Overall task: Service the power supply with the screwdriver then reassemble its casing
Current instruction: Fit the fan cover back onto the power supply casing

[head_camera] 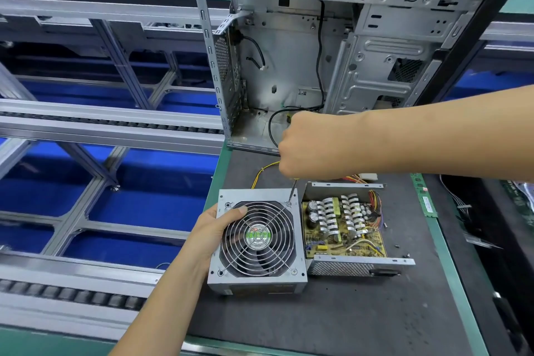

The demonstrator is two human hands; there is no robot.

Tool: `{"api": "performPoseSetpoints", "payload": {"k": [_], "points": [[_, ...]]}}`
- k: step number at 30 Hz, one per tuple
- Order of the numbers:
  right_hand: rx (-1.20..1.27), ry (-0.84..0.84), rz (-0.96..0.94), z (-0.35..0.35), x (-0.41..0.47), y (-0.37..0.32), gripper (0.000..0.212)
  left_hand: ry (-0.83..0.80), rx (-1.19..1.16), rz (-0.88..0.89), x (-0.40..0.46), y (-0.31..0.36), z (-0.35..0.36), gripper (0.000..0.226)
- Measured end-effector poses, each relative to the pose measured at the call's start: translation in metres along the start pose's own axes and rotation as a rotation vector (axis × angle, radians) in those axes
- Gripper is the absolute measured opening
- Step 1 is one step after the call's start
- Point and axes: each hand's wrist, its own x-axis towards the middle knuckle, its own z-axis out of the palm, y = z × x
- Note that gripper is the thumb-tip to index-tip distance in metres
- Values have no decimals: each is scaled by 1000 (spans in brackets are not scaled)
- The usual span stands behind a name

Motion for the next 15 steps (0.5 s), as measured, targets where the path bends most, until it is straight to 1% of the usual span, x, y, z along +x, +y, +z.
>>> {"api": "performPoseSetpoints", "payload": {"k": [2,4,5,9,11,12,14,15], "points": [[69,-34,28,4,2,-4,14,-11,-7,9,0,-1,0,23],[123,-12,44,7,2,-5,26,-16,-11,10,0,-1,0,26],[122,5,34,8,2,-5,28,-16,-8,11,0,-1,-1,28],[143,33,14,5,2,-2,22,-20,11,17,1,-1,-1,34],[107,22,-2,1,2,-2,16,-21,13,15,1,-1,-2,35],[71,23,-6,0,1,-2,16,-20,10,15,2,-1,-2,35],[24,22,-6,-2,1,-3,29,-10,15,15,2,-2,-3,34],[12,12,-1,-2,1,-3,31,-4,22,15,3,-2,-3,33]]}}
